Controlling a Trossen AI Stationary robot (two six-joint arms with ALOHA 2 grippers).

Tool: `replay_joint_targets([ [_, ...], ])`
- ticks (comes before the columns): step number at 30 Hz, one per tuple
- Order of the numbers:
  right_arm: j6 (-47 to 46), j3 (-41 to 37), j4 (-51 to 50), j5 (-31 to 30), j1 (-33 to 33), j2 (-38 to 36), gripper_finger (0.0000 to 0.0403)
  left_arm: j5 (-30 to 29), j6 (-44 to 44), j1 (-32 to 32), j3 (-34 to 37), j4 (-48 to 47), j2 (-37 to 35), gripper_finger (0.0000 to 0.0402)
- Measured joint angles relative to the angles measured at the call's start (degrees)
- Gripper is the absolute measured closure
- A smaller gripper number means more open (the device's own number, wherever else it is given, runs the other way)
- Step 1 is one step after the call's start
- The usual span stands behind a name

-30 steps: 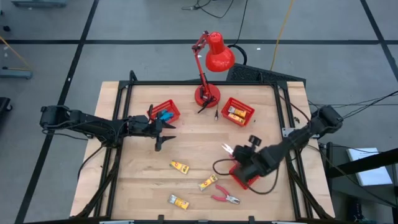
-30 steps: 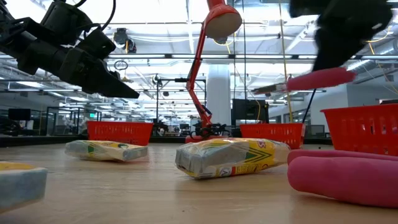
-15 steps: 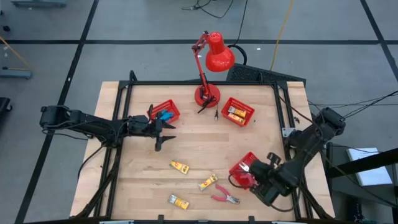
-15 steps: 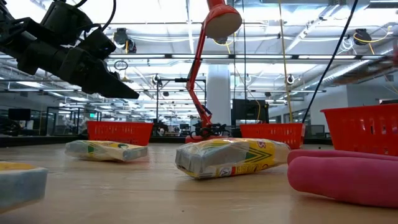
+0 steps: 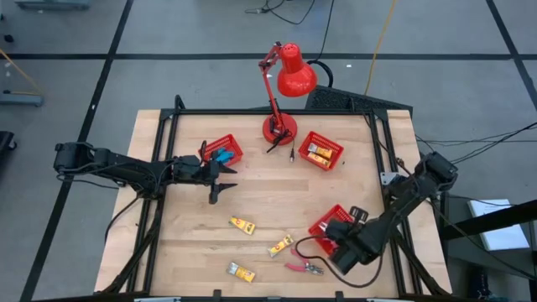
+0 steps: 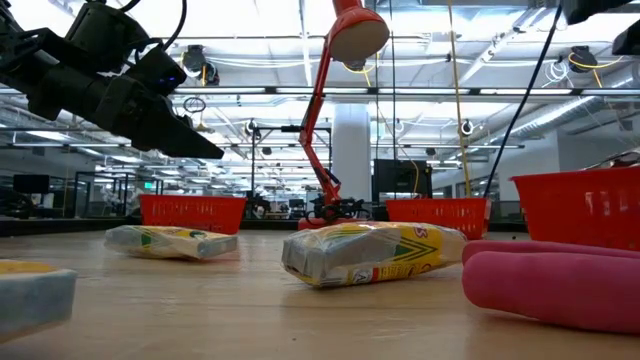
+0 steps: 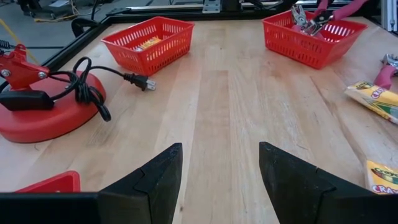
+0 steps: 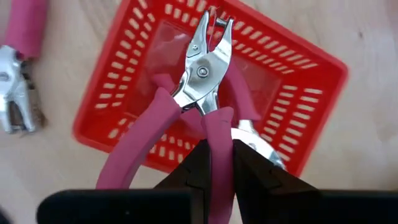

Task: Pick & Place School Supplies
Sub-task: Put the pink hole puncher into the bottom red bin

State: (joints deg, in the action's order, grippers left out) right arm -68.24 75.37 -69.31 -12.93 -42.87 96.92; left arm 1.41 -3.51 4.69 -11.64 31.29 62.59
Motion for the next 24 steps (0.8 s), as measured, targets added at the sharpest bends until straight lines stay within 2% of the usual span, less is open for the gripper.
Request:
replay_joint_targets([
  [5,1.92,0.00,1.76,2.38,1.42,0.26,0.0370,0.00,0.00,0.00,0.00,0.02,0.00,0.0188],
  [12,1.48,0.00,1.69,2.61,1.79,0.20,0.0366,0.00,-0.26,0.00,0.00,0.00,0.00,0.0188],
  [20,1.73,0.00,0.47,2.56,3.57,0.20,0.0236,0.00,-0.28,0.00,0.00,0.00,0.00,0.0188],
  [24,1.89,0.00,-1.20,2.44,4.84,0.20,0.0201,0.00,-0.28,0.00,0.00,0.00,0.00,0.0188],
])
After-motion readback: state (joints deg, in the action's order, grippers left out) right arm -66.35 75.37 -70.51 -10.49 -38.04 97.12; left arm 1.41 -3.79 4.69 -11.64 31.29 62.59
